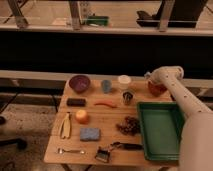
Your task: Wipe red bowl with towel
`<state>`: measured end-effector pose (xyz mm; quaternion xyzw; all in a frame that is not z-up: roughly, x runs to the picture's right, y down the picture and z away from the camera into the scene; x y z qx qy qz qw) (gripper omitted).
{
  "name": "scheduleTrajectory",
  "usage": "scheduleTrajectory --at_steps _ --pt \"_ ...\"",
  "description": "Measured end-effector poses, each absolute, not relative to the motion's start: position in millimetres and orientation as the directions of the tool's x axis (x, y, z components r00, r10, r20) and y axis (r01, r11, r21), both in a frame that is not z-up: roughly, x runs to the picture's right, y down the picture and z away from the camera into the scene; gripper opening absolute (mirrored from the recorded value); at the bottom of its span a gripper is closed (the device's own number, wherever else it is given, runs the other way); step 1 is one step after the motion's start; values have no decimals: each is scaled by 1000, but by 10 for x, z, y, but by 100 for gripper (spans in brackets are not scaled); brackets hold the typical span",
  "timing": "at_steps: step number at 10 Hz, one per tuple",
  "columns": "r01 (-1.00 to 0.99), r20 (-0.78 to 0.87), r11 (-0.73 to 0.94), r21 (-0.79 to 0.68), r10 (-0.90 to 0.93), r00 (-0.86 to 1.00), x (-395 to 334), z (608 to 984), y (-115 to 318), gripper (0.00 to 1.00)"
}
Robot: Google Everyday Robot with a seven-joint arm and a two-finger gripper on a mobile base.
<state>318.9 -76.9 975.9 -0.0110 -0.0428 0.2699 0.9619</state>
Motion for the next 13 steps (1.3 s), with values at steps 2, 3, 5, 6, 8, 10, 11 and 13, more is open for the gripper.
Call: scheduleTrajectory --at_steps 2,3,5,6,8,10,11,13 --pt "-506 84 860 -63 510 856 3147 9728 -648 0" --pt "-501 87 863 -70 506 858 3144 9691 -587 0" --pt "-494 89 866 -82 500 862 3121 9583 -459 0" --pt "-497 77 864 -82 502 861 3215 9504 -372 0" --pt "-500 69 862 -81 506 860 3268 9465 -341 0" --pt "-524 56 849 -65 527 848 3437 9418 -354 0" --pt "-535 49 843 -55 538 842 3506 9426 -391 0" --pt "-559 35 828 -42 560 828 3585 9480 -479 0"
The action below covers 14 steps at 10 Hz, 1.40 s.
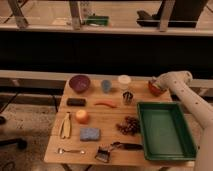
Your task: Wipe red bowl with towel
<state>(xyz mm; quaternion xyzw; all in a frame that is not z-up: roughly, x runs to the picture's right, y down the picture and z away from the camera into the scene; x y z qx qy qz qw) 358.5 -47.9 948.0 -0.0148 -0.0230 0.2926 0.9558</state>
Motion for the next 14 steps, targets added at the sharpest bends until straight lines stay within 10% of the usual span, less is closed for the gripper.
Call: scheduleTrajectory --at_steps 12,14 --pt "-602 119 798 -19 600 791 3649 9082 -503 0" --pt "-593 155 805 -34 590 792 3563 9017 -500 14"
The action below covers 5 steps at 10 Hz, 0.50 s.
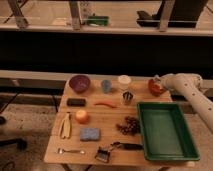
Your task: Wipe red bowl with towel
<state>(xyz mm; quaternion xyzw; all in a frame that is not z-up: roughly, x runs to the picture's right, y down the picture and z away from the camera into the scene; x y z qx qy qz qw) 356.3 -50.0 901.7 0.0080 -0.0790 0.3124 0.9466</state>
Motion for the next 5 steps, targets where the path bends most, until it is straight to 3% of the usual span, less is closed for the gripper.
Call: scheduleTrajectory --at_steps 5 --pt "-539 187 840 -62 540 820 3285 9077 -575 64"
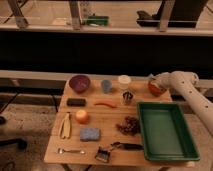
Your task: Wipe red bowl with towel
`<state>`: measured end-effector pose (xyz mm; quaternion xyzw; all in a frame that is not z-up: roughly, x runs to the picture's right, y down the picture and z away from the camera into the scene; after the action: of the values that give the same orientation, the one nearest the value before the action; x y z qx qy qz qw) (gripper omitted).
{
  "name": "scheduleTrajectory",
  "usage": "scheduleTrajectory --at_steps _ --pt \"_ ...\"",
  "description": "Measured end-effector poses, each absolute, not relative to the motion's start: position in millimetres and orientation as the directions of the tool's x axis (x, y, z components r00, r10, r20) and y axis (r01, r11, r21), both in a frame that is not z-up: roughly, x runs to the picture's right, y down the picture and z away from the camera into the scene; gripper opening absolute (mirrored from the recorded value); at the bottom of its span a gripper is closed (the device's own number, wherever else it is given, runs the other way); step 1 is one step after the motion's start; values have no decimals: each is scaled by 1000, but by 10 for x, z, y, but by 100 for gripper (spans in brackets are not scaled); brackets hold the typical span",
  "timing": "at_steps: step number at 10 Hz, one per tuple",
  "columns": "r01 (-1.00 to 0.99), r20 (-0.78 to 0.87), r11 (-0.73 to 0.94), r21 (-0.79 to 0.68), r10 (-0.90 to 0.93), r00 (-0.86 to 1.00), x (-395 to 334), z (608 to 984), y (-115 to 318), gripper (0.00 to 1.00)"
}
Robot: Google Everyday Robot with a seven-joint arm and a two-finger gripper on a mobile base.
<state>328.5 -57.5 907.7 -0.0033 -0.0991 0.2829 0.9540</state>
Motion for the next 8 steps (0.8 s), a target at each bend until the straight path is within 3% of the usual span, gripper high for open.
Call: scheduleTrajectory --at_steps 2,8 --pt "-552 171 832 -54 552 816 3351 9113 -606 79" --pt "-582 153 813 -17 577 802 3499 9139 -700 80"
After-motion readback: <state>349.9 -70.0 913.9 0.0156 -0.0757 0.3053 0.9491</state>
